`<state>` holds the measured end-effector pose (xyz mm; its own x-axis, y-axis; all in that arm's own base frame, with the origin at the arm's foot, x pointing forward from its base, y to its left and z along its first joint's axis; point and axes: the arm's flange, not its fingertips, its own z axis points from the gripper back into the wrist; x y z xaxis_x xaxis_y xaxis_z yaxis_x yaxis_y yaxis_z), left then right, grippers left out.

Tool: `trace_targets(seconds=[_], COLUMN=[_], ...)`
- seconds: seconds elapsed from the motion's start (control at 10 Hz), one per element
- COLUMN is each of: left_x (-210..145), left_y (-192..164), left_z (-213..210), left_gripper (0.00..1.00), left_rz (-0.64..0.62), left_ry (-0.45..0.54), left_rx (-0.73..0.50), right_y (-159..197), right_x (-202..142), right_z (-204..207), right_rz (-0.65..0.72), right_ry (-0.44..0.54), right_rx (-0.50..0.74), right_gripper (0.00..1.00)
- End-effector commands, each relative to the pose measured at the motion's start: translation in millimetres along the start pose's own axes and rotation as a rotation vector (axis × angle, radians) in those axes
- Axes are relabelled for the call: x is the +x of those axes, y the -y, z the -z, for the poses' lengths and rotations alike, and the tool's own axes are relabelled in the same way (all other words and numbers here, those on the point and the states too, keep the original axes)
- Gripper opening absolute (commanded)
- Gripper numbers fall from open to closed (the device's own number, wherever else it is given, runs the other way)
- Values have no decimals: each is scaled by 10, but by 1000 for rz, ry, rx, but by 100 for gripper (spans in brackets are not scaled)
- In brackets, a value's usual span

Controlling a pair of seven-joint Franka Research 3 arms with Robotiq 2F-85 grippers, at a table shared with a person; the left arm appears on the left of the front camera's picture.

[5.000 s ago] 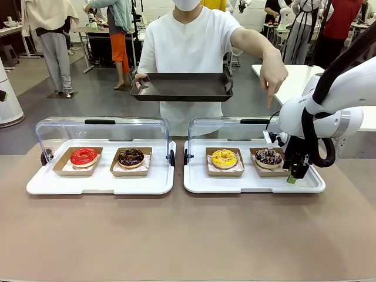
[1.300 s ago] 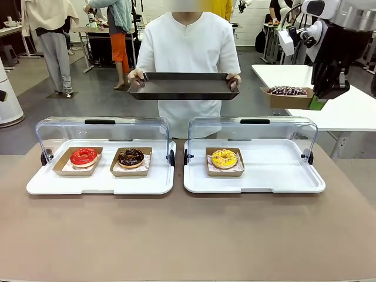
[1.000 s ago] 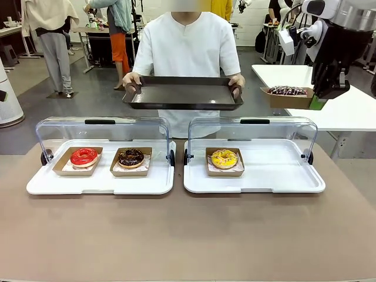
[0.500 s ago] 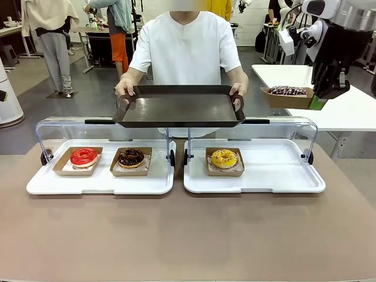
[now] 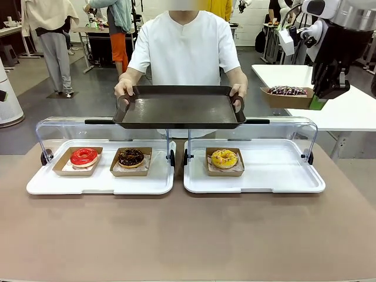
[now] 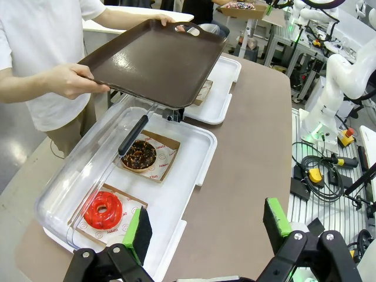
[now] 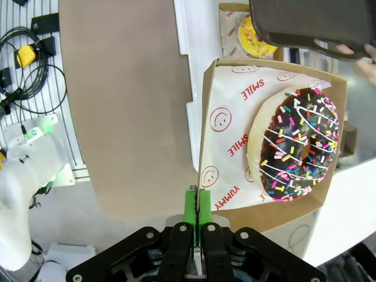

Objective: Provide the desired donut to the person.
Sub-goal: Place the picked Paper togo box onto the Handle tray extended by the person.

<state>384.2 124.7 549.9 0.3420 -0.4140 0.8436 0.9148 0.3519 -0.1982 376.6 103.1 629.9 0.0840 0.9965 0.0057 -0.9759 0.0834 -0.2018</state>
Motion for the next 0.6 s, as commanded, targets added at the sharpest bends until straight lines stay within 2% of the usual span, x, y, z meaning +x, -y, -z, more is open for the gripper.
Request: trace_targets(seconds=[0.0,0.3,0.5], left_x=[12,12,12], left_y=[4,4,4], left_z=[-7,-7,-7], left_gripper=[100,100,100], left_rz=[3,3,3], left_ry=[13,13,13], left_rx=[0,0,0], right_y=[0,-111,6], right_x=[0,621,1079], right_z=[0,-351,-341], right_rz=[0,-51,-80], right_ry=[0,31,-11], right_rx=[0,-113,-92], right_gripper=[2,2,2])
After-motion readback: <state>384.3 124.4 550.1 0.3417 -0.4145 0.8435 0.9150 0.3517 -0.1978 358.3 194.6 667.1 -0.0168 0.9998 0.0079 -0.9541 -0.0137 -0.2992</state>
